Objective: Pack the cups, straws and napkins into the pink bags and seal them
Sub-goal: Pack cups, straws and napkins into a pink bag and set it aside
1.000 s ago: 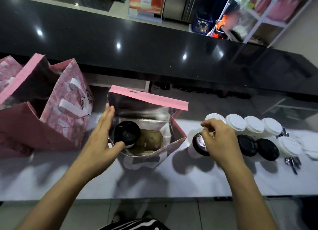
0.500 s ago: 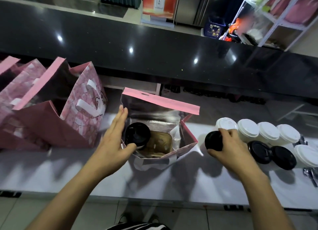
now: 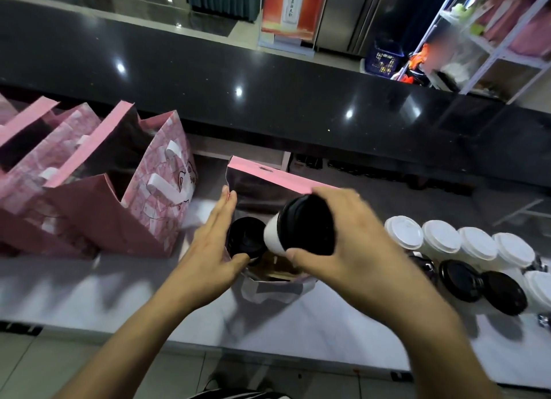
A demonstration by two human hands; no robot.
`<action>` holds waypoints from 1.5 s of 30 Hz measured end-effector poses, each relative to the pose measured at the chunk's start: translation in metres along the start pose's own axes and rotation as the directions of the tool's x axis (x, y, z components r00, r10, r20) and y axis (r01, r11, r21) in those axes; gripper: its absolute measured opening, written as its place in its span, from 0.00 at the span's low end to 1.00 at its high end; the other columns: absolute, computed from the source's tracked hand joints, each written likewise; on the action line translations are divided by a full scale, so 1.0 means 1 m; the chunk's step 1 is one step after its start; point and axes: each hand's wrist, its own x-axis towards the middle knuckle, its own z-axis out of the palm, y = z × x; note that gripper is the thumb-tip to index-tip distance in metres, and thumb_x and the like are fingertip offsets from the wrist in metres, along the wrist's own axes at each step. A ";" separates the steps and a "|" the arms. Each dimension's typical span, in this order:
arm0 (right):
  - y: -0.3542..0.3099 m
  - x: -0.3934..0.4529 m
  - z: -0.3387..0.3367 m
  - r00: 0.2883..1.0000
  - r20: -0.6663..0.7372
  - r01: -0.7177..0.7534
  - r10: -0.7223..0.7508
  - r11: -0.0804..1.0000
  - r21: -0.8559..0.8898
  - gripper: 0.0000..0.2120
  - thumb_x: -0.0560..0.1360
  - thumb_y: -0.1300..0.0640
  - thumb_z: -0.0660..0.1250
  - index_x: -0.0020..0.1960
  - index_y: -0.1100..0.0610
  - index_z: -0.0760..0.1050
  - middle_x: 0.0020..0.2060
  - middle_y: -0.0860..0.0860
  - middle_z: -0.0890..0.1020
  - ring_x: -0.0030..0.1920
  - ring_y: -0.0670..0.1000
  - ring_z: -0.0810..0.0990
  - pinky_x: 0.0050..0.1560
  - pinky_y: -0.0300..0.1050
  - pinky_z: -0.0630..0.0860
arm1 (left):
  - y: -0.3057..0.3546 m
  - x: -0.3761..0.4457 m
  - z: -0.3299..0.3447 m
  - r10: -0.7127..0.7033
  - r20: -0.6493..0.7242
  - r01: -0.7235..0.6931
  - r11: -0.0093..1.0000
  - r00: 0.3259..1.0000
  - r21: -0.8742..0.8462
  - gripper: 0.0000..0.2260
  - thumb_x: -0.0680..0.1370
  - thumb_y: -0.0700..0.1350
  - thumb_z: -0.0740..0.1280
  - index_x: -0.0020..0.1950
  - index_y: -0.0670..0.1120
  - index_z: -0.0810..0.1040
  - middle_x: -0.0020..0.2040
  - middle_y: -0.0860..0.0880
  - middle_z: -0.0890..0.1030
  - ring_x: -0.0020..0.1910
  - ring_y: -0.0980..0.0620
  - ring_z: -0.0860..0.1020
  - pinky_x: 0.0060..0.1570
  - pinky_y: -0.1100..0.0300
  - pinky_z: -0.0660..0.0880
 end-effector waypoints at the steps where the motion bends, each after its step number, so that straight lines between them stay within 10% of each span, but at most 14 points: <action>1: 0.003 0.009 0.014 0.999 0.045 -0.022 0.024 0.998 -0.052 0.33 0.70 0.44 0.74 0.70 0.45 0.64 0.62 0.41 0.68 0.63 0.44 0.67 0.60 0.39 0.68 | 0.001 -0.001 0.000 0.001 0.002 -0.001 1.000 1.000 -0.004 0.43 0.73 0.48 0.66 0.81 0.59 0.42 0.79 0.67 0.39 0.79 0.64 0.44 0.77 0.55 0.57; 10: 0.028 0.060 0.086 0.955 0.163 -0.155 0.247 0.887 -0.434 0.27 0.73 0.57 0.73 0.68 0.55 0.66 0.63 0.57 0.70 0.63 0.61 0.72 0.57 0.52 0.74 | 0.003 -0.004 0.000 -0.007 0.006 0.007 1.000 1.000 -0.008 0.43 0.71 0.49 0.62 0.81 0.60 0.41 0.79 0.68 0.39 0.78 0.65 0.44 0.77 0.56 0.53; 28: 0.051 0.087 0.114 0.889 0.291 -0.237 0.354 0.898 -0.370 0.25 0.74 0.62 0.70 0.69 0.60 0.67 0.60 0.60 0.78 0.56 0.63 0.80 0.55 0.52 0.76 | 0.005 -0.001 -0.002 0.014 0.020 -0.014 1.000 1.000 0.015 0.43 0.71 0.48 0.62 0.81 0.58 0.41 0.79 0.67 0.38 0.76 0.69 0.41 0.76 0.50 0.59; 35: 0.059 0.097 0.122 0.864 0.292 -0.289 0.411 0.878 -0.381 0.31 0.73 0.62 0.70 0.73 0.60 0.62 0.66 0.64 0.71 0.60 0.67 0.77 0.60 0.57 0.76 | 0.003 0.000 0.000 0.027 0.033 -0.027 1.000 0.999 0.006 0.44 0.75 0.39 0.67 0.81 0.58 0.41 0.79 0.66 0.38 0.75 0.72 0.43 0.57 0.84 0.55; 40: 0.061 0.101 0.124 0.848 0.317 -0.286 0.425 0.870 -0.400 0.32 0.74 0.60 0.70 0.74 0.59 0.61 0.69 0.63 0.69 0.63 0.66 0.75 0.63 0.59 0.75 | 0.000 0.010 0.000 0.039 0.033 -0.039 0.999 0.999 0.004 0.43 0.72 0.50 0.62 0.81 0.60 0.40 0.78 0.68 0.38 0.77 0.68 0.43 0.74 0.52 0.63; 45: 0.068 0.096 0.112 0.871 0.273 -0.274 0.408 0.865 -0.421 0.26 0.76 0.60 0.67 0.73 0.58 0.66 0.68 0.61 0.72 0.64 0.65 0.75 0.65 0.58 0.74 | 0.003 0.017 0.005 0.064 0.031 -0.063 0.998 0.997 -0.022 0.43 0.71 0.53 0.62 0.81 0.57 0.42 0.79 0.67 0.38 0.76 0.70 0.40 0.73 0.55 0.65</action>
